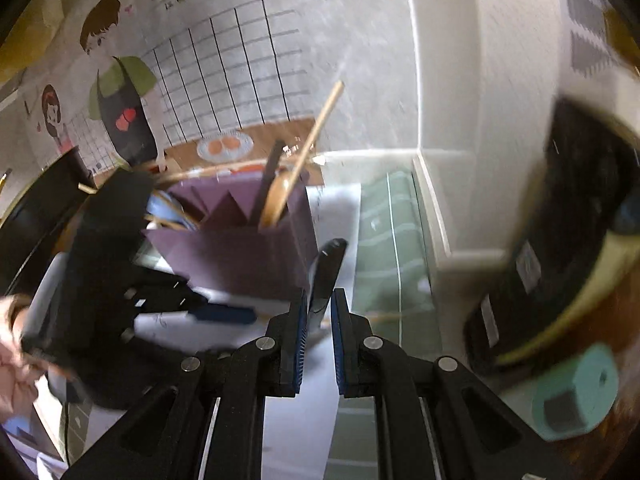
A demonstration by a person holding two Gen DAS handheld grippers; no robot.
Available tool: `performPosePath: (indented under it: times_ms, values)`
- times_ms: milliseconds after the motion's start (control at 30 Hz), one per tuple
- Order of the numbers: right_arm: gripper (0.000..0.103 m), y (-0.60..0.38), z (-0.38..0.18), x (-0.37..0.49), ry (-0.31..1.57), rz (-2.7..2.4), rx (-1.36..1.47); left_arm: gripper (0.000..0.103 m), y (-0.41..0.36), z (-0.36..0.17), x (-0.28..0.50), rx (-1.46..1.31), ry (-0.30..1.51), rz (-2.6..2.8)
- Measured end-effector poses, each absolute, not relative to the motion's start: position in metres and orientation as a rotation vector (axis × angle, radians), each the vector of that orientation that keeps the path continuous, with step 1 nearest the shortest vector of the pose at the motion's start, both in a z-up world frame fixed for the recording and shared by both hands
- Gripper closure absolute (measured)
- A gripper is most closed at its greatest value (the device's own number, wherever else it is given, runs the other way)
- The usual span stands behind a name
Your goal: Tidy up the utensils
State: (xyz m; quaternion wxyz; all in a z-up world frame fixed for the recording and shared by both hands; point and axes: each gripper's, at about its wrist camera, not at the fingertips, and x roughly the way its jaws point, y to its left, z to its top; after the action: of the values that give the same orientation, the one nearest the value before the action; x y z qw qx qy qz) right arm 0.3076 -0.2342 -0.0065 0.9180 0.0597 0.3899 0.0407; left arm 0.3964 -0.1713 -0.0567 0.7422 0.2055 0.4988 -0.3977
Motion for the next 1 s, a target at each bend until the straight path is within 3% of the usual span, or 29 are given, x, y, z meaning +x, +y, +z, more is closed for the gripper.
performPosePath:
  times_ms: [467,700,1000]
  values:
    - [0.095,-0.245,-0.012,0.292,0.834,0.127,0.167,0.061,-0.191,-0.077,0.406,0.532,1.098,-0.789]
    - [0.096,-0.244,-0.004,0.301,0.859,0.150,0.140,0.058,-0.188,-0.080,0.425,0.438,1.159,-0.756]
    - [0.096,-0.243,-0.012,0.305,0.928,0.171,0.122,0.058,-0.159,-0.080,0.385,0.359,1.276,-0.779]
